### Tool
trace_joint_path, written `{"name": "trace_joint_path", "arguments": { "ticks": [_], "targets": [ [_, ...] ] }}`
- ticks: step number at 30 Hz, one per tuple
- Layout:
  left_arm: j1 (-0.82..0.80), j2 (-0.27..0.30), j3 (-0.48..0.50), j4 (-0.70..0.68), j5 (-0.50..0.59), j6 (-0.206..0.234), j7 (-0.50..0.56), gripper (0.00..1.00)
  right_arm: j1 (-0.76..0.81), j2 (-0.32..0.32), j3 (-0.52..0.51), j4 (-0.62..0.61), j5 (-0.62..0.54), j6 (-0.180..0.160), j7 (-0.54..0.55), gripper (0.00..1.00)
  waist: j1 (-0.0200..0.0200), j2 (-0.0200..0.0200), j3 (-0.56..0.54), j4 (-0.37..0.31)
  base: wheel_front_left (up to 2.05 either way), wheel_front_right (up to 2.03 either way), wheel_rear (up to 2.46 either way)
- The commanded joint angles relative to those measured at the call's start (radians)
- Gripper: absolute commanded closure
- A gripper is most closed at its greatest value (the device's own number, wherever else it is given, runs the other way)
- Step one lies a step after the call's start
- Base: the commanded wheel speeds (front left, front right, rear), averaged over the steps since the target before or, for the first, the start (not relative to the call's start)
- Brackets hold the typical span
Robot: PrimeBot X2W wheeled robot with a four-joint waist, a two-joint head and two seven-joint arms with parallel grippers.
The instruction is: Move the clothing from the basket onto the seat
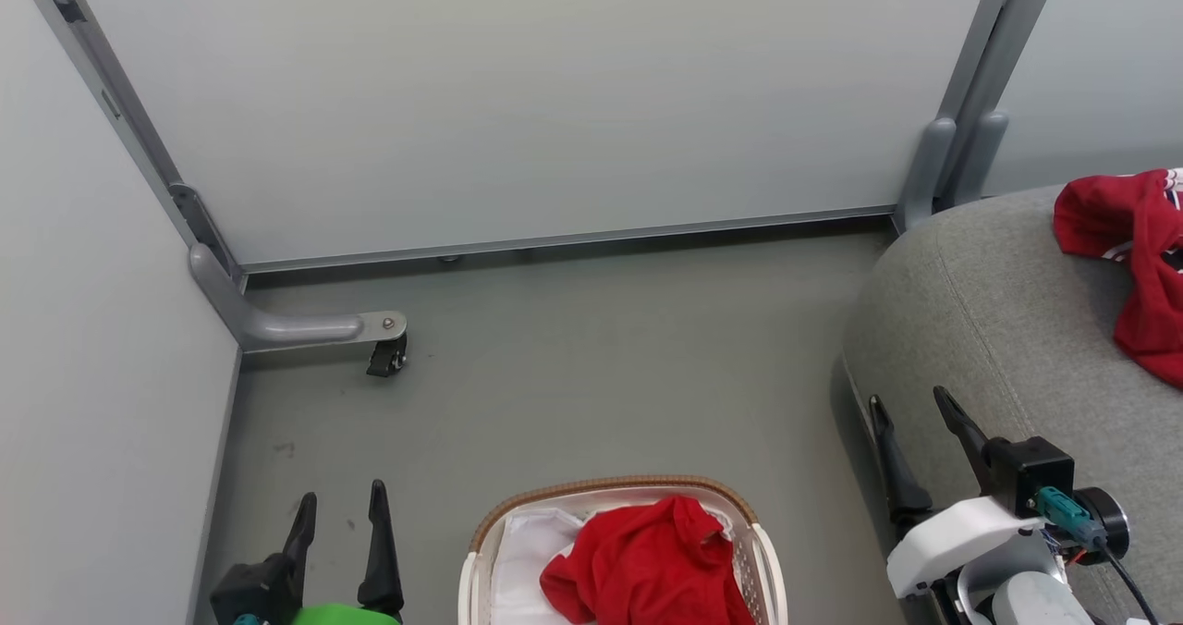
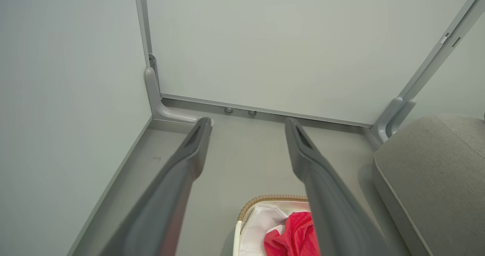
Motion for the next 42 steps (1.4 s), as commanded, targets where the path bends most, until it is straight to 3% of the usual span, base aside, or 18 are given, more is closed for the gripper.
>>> {"name": "trace_joint_path", "arguments": {
  "ticks": [1, 31, 37, 42],
  "targets": [
    [0.012, 0.001, -0.002, 0.006, 0.002, -0.003, 0.001, 0.0, 0.013, -0.004, -0.003, -0.002, 0.006, -0.001, -0.002, 0.0, 0.0001, 0.0, -0.001, -0.001, 0.0, 0.0, 0.0],
    [-0.013, 0.001, -0.022, 0.019, 0.015, -0.008, 0.001, 0.0, -0.002, -0.004, 0.004, 0.006, 0.013, -0.001, -0.002, 0.0, 0.0001, 0.0, 0.013, -0.009, 0.0, 0.0, 0.0],
    [-0.048, 0.001, -0.065, 0.043, 0.035, -0.02, 0.001, 0.0, -0.021, -0.004, -0.008, -0.013, 0.001, -0.001, -0.002, 0.0, 0.0001, 0.0, 0.044, -0.017, 0.0, 0.0, 0.0],
    [-0.136, 0.001, -0.161, 0.083, 0.041, -0.037, 0.001, 0.0, -0.057, -0.004, -0.034, -0.047, -0.01, -0.001, -0.002, 0.0, 0.0001, 0.0, 0.126, -0.032, 0.0, 0.0, 0.0]
  ]
}}
